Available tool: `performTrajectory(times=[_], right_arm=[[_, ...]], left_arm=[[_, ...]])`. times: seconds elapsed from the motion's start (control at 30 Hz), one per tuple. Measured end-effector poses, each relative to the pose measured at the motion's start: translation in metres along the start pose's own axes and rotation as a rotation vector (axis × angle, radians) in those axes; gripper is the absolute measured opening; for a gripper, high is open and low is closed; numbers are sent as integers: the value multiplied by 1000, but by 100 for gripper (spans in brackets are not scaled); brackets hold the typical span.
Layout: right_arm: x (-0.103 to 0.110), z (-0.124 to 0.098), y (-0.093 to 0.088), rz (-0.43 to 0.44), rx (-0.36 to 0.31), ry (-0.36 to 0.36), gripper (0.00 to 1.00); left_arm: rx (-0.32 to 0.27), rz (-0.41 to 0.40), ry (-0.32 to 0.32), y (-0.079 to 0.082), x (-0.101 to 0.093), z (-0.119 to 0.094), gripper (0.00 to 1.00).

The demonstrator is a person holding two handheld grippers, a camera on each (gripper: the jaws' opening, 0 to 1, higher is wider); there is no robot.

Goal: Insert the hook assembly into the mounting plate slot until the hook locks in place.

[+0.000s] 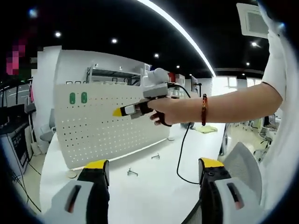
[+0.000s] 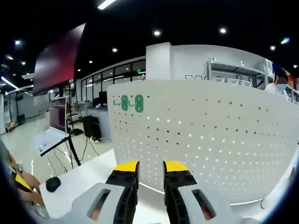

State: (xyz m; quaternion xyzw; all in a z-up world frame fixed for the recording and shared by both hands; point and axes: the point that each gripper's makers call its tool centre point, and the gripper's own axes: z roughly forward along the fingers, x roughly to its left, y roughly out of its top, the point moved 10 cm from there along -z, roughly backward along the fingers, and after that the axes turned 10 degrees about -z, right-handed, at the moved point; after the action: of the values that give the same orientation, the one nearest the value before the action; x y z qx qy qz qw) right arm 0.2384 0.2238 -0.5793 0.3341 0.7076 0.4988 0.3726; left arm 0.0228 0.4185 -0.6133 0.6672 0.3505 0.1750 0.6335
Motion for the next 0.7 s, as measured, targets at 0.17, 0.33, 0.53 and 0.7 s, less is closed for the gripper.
performTrajectory(times=[0.17,0.33,0.53,0.7], right_arm=[[-6,-5,-9,-18,4,35,19],[-9,-9,-18,-15,6,78,19],[-10,-12,-30,-26,22,131,19],[-15,-13,-38,-44,35,176,19]], left_arm=[[-4,-8,17,2,-11,7,80],[-2,-18,30,0,-23,14,80],[0,-27,41,-1,-35,18,80],[-17,-31,65,-2,-42,23,79]])
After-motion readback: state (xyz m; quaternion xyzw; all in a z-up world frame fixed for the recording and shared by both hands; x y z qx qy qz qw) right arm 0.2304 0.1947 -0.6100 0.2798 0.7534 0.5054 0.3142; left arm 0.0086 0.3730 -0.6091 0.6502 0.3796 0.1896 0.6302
